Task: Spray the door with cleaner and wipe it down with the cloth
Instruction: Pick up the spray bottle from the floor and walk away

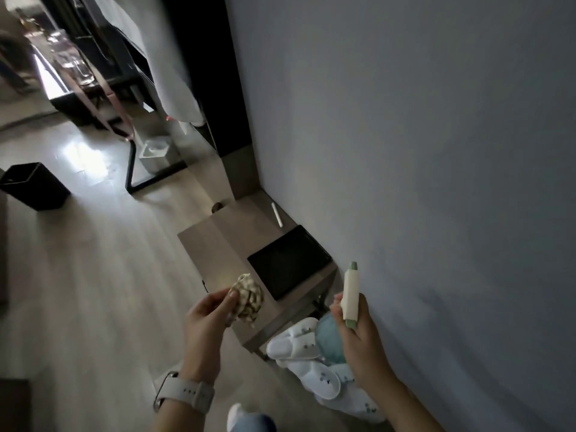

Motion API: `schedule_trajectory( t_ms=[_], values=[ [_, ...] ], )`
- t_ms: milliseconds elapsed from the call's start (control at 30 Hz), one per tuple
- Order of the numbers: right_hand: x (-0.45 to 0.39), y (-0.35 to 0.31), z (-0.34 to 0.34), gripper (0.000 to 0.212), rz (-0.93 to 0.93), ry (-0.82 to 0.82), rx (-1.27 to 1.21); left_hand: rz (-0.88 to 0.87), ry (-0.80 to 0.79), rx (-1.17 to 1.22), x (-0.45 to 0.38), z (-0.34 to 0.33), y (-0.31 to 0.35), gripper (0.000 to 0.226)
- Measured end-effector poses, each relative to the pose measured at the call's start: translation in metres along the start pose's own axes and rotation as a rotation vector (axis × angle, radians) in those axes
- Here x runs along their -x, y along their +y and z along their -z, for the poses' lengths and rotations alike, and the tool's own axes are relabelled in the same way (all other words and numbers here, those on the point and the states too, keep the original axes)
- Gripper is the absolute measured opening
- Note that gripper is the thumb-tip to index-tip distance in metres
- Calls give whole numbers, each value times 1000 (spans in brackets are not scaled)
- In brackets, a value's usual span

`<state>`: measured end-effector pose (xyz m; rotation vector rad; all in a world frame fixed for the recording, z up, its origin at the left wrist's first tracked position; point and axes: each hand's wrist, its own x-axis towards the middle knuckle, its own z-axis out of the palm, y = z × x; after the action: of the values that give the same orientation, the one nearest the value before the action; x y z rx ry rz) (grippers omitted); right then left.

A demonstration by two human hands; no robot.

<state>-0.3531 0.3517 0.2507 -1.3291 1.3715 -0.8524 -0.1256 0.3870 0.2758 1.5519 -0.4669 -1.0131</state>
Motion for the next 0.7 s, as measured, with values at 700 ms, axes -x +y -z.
schedule_trajectory(
  t_ms=[700],
  values=[
    [-285,83,-166,36,-252,600,316,226,-651,-695,-394,-67,-106,22]
  ],
)
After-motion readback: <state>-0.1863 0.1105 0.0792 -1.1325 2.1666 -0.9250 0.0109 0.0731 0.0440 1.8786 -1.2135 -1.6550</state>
